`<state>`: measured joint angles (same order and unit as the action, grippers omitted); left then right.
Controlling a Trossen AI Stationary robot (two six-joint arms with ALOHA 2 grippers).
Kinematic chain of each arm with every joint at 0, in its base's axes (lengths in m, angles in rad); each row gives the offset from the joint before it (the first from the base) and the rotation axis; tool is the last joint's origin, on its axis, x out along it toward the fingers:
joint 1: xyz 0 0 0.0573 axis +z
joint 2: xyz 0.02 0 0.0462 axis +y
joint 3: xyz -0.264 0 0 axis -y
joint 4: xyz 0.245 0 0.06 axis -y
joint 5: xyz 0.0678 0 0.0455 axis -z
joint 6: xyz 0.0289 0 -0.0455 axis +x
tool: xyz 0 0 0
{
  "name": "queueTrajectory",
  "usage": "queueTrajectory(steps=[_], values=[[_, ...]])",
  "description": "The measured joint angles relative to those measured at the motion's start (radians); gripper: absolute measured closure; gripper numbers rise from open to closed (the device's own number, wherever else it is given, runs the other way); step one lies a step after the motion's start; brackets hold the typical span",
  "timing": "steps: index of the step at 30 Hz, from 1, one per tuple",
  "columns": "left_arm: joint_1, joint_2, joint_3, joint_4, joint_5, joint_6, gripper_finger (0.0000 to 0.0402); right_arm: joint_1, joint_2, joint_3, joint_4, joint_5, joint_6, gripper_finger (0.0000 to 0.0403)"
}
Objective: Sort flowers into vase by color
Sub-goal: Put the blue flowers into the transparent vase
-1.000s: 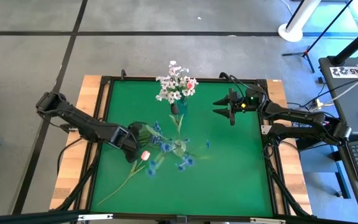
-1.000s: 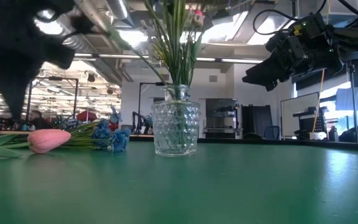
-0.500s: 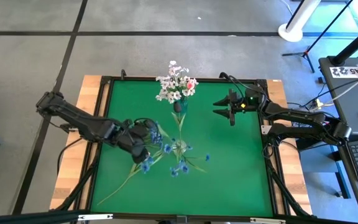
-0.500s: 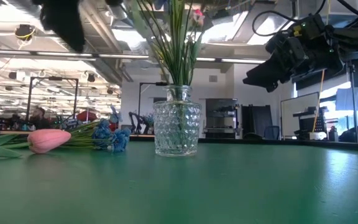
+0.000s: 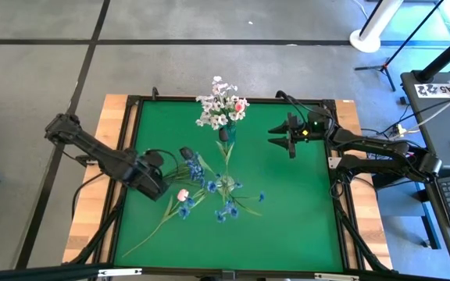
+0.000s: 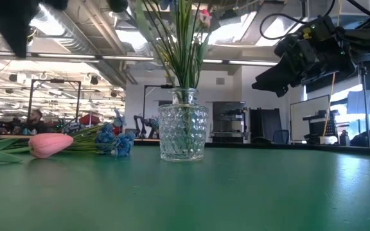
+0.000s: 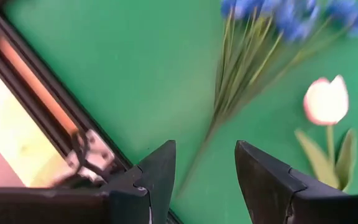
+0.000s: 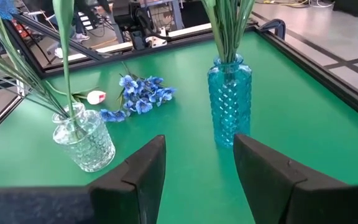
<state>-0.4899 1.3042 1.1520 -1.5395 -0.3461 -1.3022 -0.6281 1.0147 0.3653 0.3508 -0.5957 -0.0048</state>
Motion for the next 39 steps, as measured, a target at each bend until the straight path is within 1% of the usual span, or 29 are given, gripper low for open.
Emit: queueTrajectory(steps=[4,9,15,17,20,23,27,29,31,35,36,39], values=[[0.001,-0.005,-0.153,0.116,0.08,-0.002,0.0242,0.0,0.0,0.0,0.008,0.0,0.0,0.0215],[0.018,-0.029,-0.353,0.311,0.084,0.013,0.0242,0.0,0.0,0.0,0.014,-0.017,0.0,0.0215],[0.063,-0.136,-0.563,0.545,0.076,0.022,0.0242,0.0,0.0,0.0,0.034,-0.044,0.0,0.0215],[0.081,-0.165,-0.622,0.634,0.08,0.03,0.0242,0.0,0.0,0.0,0.046,-0.045,0.0,0.0215],[0.104,-0.184,-0.699,0.753,0.131,0.057,0.0242,0.0,0.0,0.0,0.047,-0.045,0.0,0.0215],[0.117,-0.188,-0.75,0.8,0.151,0.059,0.0242,0.0,0.0,0.0,0.045,-0.045,0.0,0.0215],[0.13,-0.19,-0.763,0.804,0.141,0.05,0.0244,0.0,0.0,0.0,0.042,-0.045,0.0,0.0215],[0.131,-0.188,-0.755,0.795,0.132,0.056,0.0259,0.0,0.0,0.0,0.04,-0.045,0.0,0.0215],[0.131,-0.183,-0.738,0.781,0.117,0.061,0.0289,0.0,0.0,0.0,0.041,-0.045,0.0,0.0215],[0.135,-0.179,-0.676,0.74,0.057,0.063,0.0378,0.0,0.0,0.0,0.042,-0.045,0.0,0.0215],[0.133,-0.182,-0.65,0.708,0.039,0.059,0.0388,0.0,0.0,0.0,0.043,-0.045,0.0,0.0215],[0.132,-0.18,-0.541,0.578,-0.018,0.04,0.0394,0.0,0.0,0.0,0.044,-0.045,0.007,0.0215]])
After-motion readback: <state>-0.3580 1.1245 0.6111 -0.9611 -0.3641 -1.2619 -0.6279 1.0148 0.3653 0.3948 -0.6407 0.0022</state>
